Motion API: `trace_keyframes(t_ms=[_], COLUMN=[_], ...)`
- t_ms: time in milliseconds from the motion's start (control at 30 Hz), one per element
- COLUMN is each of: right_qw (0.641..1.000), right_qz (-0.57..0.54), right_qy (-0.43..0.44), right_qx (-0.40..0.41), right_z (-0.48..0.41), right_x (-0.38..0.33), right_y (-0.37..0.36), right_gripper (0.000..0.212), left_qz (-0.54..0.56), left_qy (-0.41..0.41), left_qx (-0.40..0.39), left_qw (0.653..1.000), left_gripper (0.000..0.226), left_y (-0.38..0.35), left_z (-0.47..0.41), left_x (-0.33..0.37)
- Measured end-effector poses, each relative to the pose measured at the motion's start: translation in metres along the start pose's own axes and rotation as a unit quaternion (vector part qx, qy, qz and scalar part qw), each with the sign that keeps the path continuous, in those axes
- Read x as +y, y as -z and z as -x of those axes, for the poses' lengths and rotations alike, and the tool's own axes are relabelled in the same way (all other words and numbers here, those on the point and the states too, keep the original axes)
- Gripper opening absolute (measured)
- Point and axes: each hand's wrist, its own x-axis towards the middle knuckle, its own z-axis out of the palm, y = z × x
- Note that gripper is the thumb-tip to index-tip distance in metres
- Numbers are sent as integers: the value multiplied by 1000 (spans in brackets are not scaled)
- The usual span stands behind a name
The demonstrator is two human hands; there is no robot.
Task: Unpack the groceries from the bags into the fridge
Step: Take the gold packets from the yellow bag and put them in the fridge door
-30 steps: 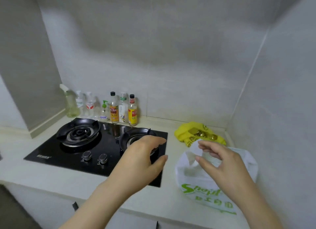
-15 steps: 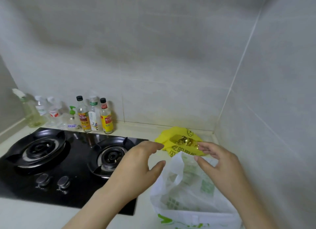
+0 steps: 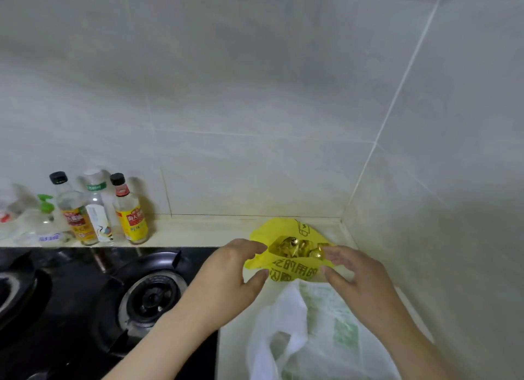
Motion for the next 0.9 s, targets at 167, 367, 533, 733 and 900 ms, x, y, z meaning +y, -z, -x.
trace_keyframes(t_ms=[167,367,533,733,900], right_qw=[999,996,992,986,979], right_qz=[7,20,48,74,93], right_qy=[-36,-61,-65,-59,-58], right_qx=[-15,-55,-96,-139,-170], right_z=[-25,-72,-108,-131,-149], right_x=[26,65,100,133,150], right_y=[-16,-28,-43,-64,-78], right_gripper=[28,24,23,23,23], left_qz=[10,8,-1,-26,-61], left_qy=[8,31,49,53,49], left_qx=[-29,-41,-74,-127,-172], left_qw=[1000,999,996,990,982], left_gripper=[36,31,30,28,29], left_y=[-22,-52,-86,-126,-149], left_z=[-32,-76,-111,-137,-160], left_x=[-25,-40,-53,-67,-80])
